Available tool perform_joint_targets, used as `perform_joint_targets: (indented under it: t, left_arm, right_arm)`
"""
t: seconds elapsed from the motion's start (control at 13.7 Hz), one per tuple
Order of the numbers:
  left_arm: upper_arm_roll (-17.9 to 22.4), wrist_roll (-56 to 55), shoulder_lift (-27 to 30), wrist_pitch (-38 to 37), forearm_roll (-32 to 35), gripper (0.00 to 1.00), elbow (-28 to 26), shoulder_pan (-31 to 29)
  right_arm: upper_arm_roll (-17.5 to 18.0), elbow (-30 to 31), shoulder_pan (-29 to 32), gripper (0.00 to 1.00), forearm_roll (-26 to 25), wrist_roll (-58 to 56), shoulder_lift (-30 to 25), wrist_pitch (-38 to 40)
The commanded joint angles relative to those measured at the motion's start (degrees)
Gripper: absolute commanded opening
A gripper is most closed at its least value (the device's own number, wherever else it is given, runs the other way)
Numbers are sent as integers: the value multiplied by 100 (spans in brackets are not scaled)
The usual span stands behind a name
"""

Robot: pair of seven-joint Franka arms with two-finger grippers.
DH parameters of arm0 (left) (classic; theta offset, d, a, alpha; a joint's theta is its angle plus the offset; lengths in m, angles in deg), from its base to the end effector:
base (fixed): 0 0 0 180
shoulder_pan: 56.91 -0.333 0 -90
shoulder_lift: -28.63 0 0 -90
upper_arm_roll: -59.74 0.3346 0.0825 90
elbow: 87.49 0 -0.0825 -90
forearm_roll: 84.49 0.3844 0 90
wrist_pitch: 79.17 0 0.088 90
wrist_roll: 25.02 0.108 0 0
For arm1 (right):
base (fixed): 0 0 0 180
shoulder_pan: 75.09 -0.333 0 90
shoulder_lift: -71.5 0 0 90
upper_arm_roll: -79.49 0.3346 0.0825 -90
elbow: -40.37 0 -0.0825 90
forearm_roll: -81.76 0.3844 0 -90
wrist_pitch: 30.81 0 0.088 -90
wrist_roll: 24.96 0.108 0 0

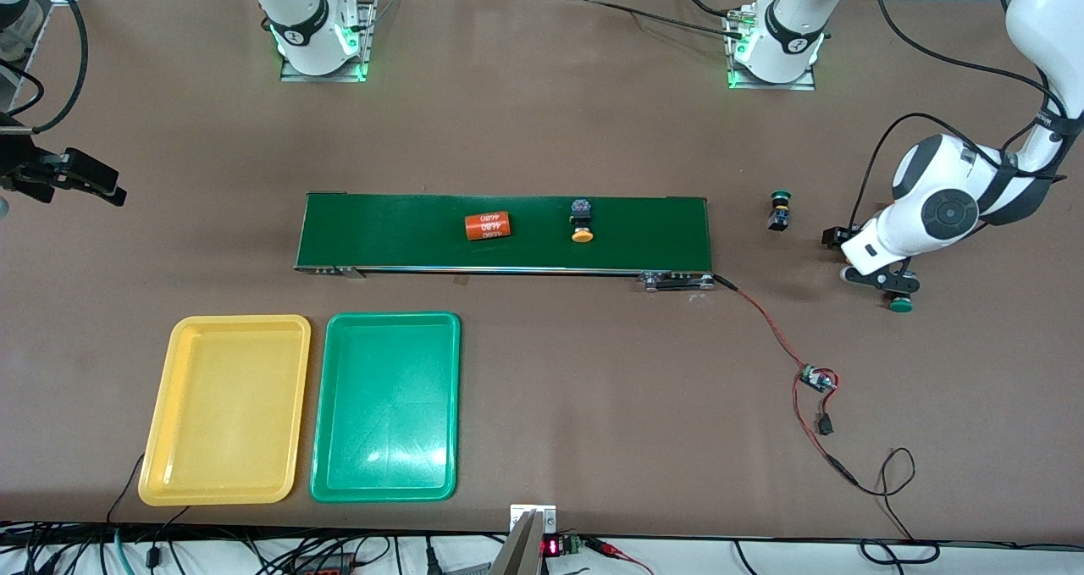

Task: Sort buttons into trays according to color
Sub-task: 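Place the second yellow-cap button on the belt with the left gripper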

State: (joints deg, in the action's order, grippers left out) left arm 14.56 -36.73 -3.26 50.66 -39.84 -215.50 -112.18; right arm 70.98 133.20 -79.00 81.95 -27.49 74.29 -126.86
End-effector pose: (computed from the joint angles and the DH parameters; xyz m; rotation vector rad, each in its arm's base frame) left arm 0.5066 0.0911 0.1819 -2.9866 0.3001 0.3562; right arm 0.5763 -0.0440 0.6006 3.1367 -0.0569 0.0122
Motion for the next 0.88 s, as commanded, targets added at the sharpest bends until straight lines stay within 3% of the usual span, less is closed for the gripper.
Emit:
perform_joint_targets:
  t: [0.0, 0.07, 0.22, 0.29, 0.44, 0.8]
  left_arm:
    - [-69, 99, 42, 95, 123, 81, -93, -98]
    - [-69, 99, -2, 86, 123, 60, -93, -141]
    - [-87, 203, -29, 86, 123, 30, -66, -229]
    - [-113, 361, -28, 77, 123, 23, -40, -238]
    - [-270, 459, 24, 51, 105, 21, 100, -230]
    - [-1869, 354, -19, -1616, -341, 21, 1161, 24]
  right_arm:
    - [16, -72, 30, 100, 69, 7, 90, 60]
    - [16, -81, 22, 100, 60, 7, 125, 52]
    - [16, -81, 13, 100, 60, 16, 160, -1]
    - [16, -81, 13, 100, 16, -10, 204, 8]
    - [33, -81, -48, 100, -19, 7, 196, 8]
    - [68, -90, -57, 100, -89, 16, 205, -1]
